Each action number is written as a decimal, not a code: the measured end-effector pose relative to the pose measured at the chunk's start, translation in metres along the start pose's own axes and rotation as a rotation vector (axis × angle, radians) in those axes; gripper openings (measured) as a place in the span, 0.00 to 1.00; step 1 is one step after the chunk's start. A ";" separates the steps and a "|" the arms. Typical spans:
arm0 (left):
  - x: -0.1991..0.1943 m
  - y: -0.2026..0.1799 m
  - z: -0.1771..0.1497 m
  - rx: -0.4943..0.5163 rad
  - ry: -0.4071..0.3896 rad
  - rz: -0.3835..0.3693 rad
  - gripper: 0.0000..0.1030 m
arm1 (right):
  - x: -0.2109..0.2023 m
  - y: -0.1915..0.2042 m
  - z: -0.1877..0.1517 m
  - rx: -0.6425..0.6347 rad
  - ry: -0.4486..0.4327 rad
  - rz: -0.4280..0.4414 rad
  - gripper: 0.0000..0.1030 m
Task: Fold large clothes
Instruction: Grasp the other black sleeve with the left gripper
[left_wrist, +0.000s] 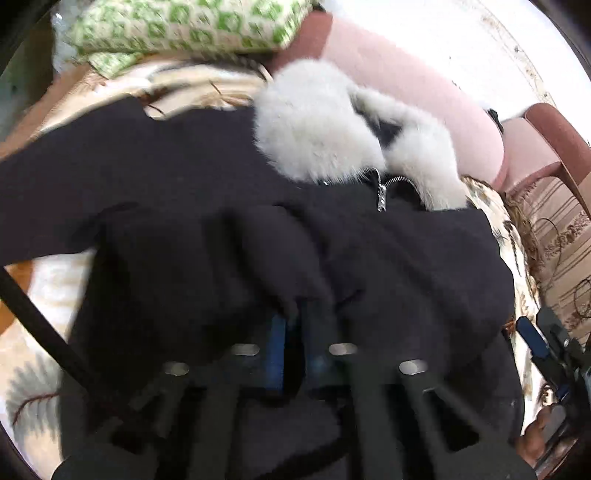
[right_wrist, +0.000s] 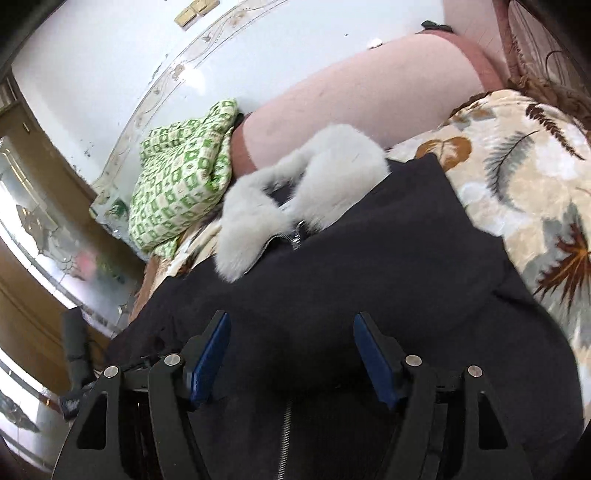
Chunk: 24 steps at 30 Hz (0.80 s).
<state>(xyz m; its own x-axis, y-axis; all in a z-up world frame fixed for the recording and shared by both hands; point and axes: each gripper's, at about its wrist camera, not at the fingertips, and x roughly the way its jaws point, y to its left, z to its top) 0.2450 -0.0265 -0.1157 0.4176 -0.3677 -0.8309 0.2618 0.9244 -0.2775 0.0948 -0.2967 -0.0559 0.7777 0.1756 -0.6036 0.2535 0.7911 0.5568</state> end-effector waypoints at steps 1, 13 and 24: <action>0.000 -0.003 0.005 0.021 -0.023 0.037 0.06 | 0.000 -0.003 -0.001 0.002 0.001 -0.009 0.71; -0.047 0.051 0.055 -0.090 -0.272 0.247 0.07 | 0.006 -0.014 0.010 0.024 -0.043 -0.076 0.71; 0.016 0.066 0.045 -0.034 -0.198 0.462 0.30 | 0.058 -0.022 0.001 -0.055 0.063 -0.200 0.71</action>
<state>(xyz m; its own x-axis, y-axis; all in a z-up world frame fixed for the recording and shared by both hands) 0.3078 0.0236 -0.1259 0.6412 0.0712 -0.7640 -0.0167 0.9967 0.0789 0.1351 -0.3039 -0.1029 0.6772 0.0474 -0.7343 0.3656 0.8444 0.3916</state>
